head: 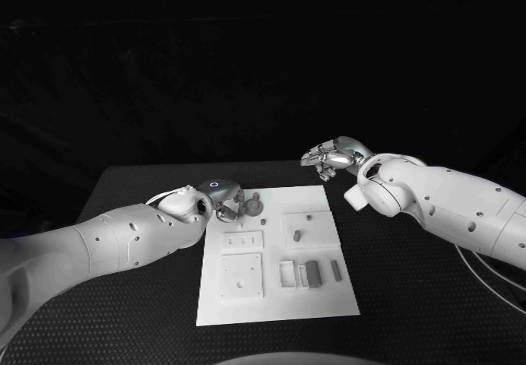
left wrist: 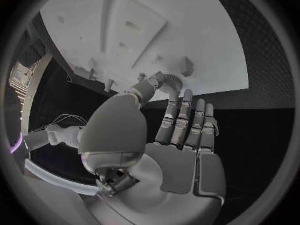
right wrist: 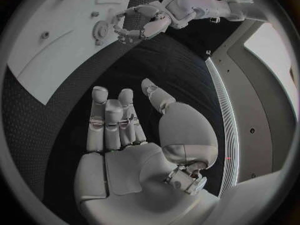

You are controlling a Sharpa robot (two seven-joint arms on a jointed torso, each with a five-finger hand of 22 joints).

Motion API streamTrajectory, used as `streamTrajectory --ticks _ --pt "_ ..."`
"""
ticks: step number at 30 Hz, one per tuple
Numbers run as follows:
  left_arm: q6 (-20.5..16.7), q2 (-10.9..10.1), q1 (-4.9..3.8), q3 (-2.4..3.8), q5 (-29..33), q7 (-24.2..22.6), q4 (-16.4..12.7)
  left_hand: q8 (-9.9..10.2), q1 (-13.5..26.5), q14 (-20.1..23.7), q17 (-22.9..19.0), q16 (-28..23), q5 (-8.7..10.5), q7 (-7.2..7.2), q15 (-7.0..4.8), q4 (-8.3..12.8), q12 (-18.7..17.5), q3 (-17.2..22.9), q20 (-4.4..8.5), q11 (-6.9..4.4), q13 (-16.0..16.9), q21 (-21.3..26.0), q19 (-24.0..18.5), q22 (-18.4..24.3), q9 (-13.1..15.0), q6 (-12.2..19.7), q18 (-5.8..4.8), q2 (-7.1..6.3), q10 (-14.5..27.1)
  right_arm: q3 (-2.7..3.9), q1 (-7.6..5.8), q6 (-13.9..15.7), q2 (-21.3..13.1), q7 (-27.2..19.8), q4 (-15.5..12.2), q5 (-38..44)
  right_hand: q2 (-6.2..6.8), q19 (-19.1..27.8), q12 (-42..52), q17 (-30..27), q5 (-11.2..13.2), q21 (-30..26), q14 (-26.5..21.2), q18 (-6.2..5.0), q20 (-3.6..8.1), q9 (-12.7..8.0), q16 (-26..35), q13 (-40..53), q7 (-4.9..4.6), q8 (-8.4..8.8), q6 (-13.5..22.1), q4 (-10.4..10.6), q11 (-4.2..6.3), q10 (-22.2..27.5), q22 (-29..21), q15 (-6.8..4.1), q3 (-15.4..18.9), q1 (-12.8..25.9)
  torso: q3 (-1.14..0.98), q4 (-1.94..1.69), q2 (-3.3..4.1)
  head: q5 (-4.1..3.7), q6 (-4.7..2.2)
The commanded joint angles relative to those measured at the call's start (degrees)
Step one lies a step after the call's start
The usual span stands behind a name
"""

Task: Assemble the parts on the task board

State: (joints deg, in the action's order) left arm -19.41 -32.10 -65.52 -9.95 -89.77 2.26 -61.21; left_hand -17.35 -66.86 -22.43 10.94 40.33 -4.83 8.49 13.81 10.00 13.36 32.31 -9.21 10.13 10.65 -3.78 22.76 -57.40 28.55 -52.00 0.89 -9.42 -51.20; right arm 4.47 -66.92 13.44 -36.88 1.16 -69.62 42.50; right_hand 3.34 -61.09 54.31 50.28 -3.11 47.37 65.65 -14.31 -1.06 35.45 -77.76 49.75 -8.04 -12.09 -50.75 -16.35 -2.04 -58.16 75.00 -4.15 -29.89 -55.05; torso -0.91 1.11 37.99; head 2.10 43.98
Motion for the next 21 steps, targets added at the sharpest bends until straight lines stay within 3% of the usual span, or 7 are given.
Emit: streamTrajectory --ticks 1,3,9,14,21 --pt "-0.8 -0.6 -0.24 0.35 0.3 -0.4 -1.2 0.0 0.3 -0.3 -0.1 -0.2 -0.3 0.06 0.09 0.0 0.3 0.5 -0.06 0.05 -0.1 -0.1 0.3 0.1 -0.1 -0.5 -0.89 -0.53 -0.3 0.03 0.0 -0.9 0.0 -0.3 0.0 0.0 -0.11 -0.2 0.2 -0.1 0.2 -0.3 -0.2 -0.69 0.04 -0.1 -0.1 -0.1 -0.3 0.3 0.0 0.0 0.17 -0.1 0.7 -0.2 0.2 0.6 0.02 -0.02 0.01 0.04 -0.14" --pt "-0.8 -1.2 -0.41 0.67 0.7 -0.2 -2.2 0.0 0.3 -0.3 -0.1 -0.2 -0.3 0.06 0.09 0.0 0.3 0.5 -0.07 0.05 -0.1 -0.1 0.3 0.1 -0.1 -0.5 -0.89 -0.6 -0.2 0.02 0.0 -0.9 0.0 -0.2 0.1 0.0 -0.1 -0.2 0.2 -0.1 0.2 -0.3 -0.2 -0.69 0.04 -0.1 -0.1 -0.1 -0.3 0.31 0.0 0.0 0.17 -0.1 0.7 -0.2 0.2 0.6 0.03 -0.02 -0.01 0.05 -0.18" --pt "-1.0 -3.5 -0.88 2.6 2.0 0.2 -6.6 0.0 0.4 -0.3 -0.1 -0.3 -0.31 0.09 0.11 -0.1 0.3 0.6 -0.11 0.08 -0.1 -0.1 0.3 0.1 -0.1 -0.6 -0.89 -0.66 -0.3 -0.02 0.0 -1.1 0.6 0.0 0.8 -0.2 -0.09 -0.2 0.2 -0.1 0.2 -0.3 -0.2 -0.69 0.04 -0.1 -0.1 -0.1 -0.3 0.31 0.0 0.0 0.17 0.0 0.7 -0.2 0.2 0.6 0.07 -0.03 -0.02 0.03 -0.34" --pt "-1.0 -6.2 -1.9 3.71 4.6 0.4 -11.9 0.0 0.5 -0.4 -0.1 -0.3 -0.31 0.13 0.18 -0.2 0.4 0.7 -0.15 0.13 -0.1 -0.1 0.4 0.1 -0.1 -0.7 -0.89 -0.8 -0.3 -0.34 0.1 -1.5 1.2 0.5 1.3 -0.6 -0.07 -0.2 0.2 -0.1 0.2 -0.3 -0.2 -0.69 0.04 -0.1 -0.1 -0.1 -0.3 0.32 0.0 0.0 0.17 0.0 0.7 -0.19 0.3 0.7 0.05 -0.11 -0.12 0.08 -0.82" --pt "-1.4 -9.2 -3.2 4.33 7.4 1.0 -18.3 -0.1 0.6 -0.5 -0.1 -0.2 -0.29 0.17 0.28 -0.4 0.5 0.8 -0.23 0.2 -0.2 -0.1 0.4 0.1 -0.2 -0.8 -0.89 -0.91 -0.4 -1.39 0.48 0.1 1.7 0.9 0.3 -2.2 0.01 -0.1 0.2 -0.1 0.2 -0.3 -0.2 -0.69 0.02 -0.1 -0.1 -0.2 -0.31 0.34 0.0 0.0 0.16 0.0 0.7 -0.18 0.2 0.7 0.06 -0.03 -0.38 0.12 -1.47"
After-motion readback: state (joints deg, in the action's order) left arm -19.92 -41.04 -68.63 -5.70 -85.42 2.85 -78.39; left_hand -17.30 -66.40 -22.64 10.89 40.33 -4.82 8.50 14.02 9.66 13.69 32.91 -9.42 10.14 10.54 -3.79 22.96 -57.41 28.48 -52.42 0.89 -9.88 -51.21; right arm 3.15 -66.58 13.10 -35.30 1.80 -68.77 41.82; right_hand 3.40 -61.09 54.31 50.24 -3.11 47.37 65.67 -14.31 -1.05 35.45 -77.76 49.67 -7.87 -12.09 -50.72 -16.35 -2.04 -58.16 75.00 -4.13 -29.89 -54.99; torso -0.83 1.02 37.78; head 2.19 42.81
